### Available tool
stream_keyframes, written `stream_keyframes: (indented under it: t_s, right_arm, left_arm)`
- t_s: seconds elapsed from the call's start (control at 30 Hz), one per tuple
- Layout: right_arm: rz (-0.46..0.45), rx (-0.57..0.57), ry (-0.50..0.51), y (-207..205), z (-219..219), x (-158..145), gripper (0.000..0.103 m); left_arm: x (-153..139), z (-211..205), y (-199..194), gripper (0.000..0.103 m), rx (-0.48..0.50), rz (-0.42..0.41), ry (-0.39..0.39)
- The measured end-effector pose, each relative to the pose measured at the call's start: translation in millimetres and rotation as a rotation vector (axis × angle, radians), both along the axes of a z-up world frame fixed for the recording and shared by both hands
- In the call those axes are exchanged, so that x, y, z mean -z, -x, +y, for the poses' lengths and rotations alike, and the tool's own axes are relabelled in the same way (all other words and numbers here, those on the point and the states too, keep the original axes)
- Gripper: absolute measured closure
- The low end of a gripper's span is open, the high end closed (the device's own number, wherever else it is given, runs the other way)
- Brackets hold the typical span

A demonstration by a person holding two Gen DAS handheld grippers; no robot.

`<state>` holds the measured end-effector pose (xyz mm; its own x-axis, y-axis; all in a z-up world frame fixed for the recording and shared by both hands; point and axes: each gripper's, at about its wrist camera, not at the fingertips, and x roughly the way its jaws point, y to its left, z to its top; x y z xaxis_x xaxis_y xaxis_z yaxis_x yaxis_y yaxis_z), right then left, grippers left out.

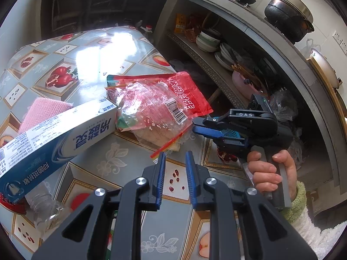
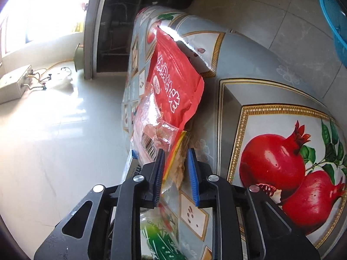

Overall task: Collect trash
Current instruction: 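Close the right tool on the clear zip bag holding the red snack bag, then reach the left tool to the clear zip bag edge and close on it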

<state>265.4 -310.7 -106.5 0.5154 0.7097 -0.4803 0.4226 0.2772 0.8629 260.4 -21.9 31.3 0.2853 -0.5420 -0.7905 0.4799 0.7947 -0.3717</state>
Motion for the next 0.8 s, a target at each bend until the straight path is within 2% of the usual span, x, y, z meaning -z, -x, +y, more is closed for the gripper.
stream_keyframes:
  t_s: [0.03,0.13,0.33,0.43,0.57,0.63,0.7,0.8]
  right_arm:
    - [0.003,0.006,-0.006,1,-1,2,0.095]
    - [0.003,0.011,-0.012,7,-1,5,0.103]
    - [-0.017,-0.022,0.041,32,-1,-10,0.103]
    - [-0.037,-0.048,0.103,44,-2,-24,0.103]
    - [-0.086,-0.079,0.221,38,-2,-52,0.092]
    - [-0.116,-0.095,0.288,24,0,-67,0.071]
    - [-0.146,-0.129,0.345,9,5,-78,0.065]
    - [-0.171,-0.190,0.414,-24,14,-88,0.054]
  left_arm:
    - [0,1,1,0.085,0.000,-0.002,0.001]
    - [-1,4,1,0.085,-0.006,-0.004,0.004]
    - [-2,10,2,0.085,-0.019,0.003,0.008]
    - [-2,10,3,0.085,-0.016,0.003,0.010]
    - [2,7,0,0.085,-0.027,0.024,0.006]
    - [6,5,-5,0.084,-0.034,0.055,-0.001]
    - [10,2,-13,0.073,-0.032,0.095,-0.006]
    - [13,-2,-27,0.062,-0.033,0.146,-0.008]
